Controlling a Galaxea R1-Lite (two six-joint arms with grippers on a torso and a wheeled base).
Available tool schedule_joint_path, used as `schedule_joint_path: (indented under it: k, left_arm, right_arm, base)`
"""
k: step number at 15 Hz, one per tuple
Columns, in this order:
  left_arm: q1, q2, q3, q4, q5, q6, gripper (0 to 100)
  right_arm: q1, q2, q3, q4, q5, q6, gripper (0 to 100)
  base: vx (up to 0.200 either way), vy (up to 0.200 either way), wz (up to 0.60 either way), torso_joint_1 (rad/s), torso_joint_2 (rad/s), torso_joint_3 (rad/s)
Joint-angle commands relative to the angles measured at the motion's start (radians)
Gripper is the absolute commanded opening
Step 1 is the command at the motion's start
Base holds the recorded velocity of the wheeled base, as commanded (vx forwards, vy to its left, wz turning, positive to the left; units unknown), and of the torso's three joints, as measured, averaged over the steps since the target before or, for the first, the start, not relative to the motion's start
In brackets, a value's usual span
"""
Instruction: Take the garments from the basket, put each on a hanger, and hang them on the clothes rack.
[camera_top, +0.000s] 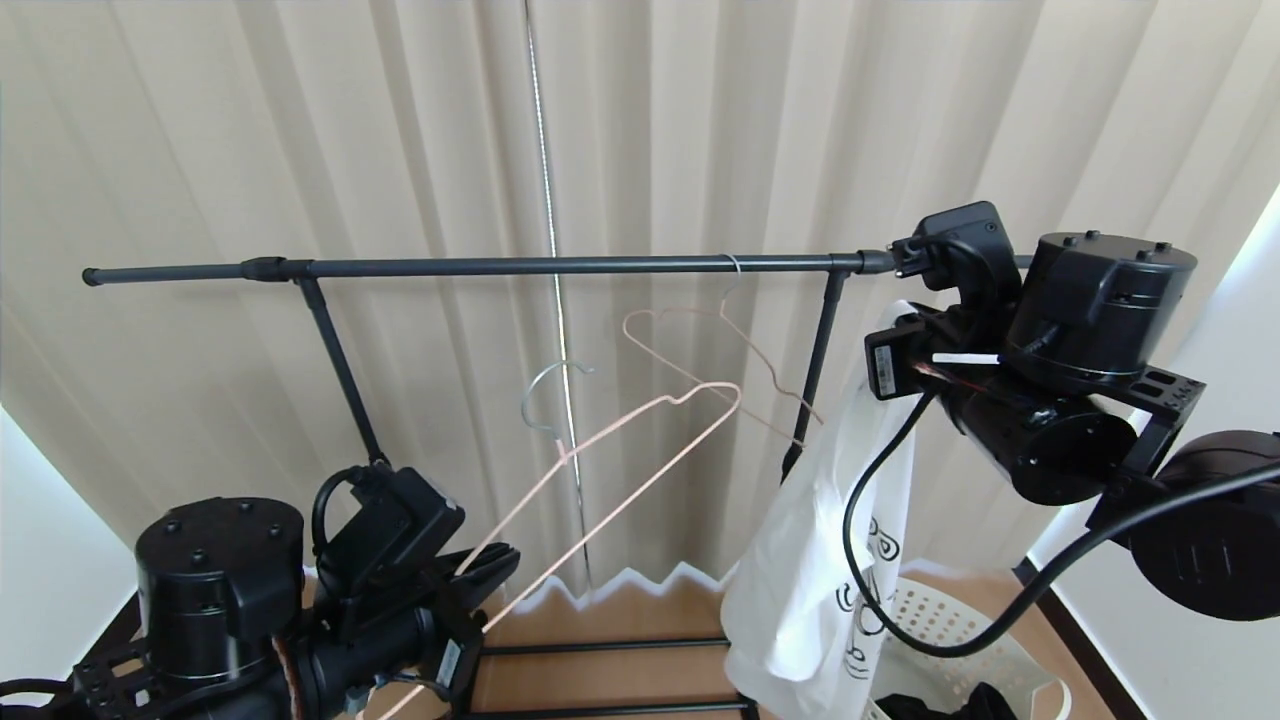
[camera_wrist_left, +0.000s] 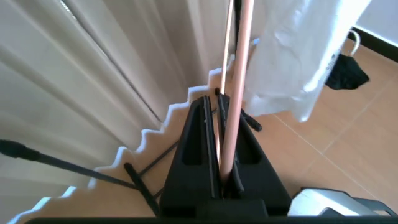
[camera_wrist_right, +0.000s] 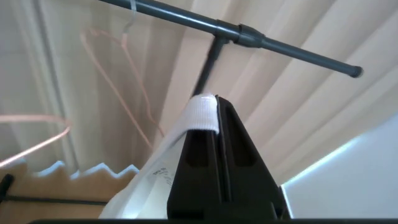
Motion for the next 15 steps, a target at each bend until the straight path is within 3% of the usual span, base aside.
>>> schedule_joint_path:
  k: [1,6,10,15]
  left_arm:
    - [-0.025,-0.018,0.021,-0.001,-0.021,0.0,0]
    - [-0.083,-0.018,0.016,-0.001,-0.119,-0.008,0]
    - [-0.114,0.028,-0.04,-0.001,-0.118,-0.017,0]
    - [-0.132,0.085,-0.123,-0.001,-0.104,-0.082,0]
  right_arm:
    - [-0.011,0.037,-0.015,-0.001,-0.005,-0.001,0]
    - [-0.024,0.041,-0.027,0.0,-0.016,-0.001,0]
    - [-0.022,0.054,-0.026,-0.004,-0.016,-0.001,0]
    - [-0.005,0.051,-0.014,-0.004,-0.016,0.0,0]
  base:
    - [0.0,0.0,0.0,0.0,0.0,0.0]
    - [0.0,0.0,0.0,0.0,0.0,0.0]
    - [0.0,0.0,0.0,0.0,0.0,0.0]
    - [0.0,0.0,0.0,0.0,0.0,0.0]
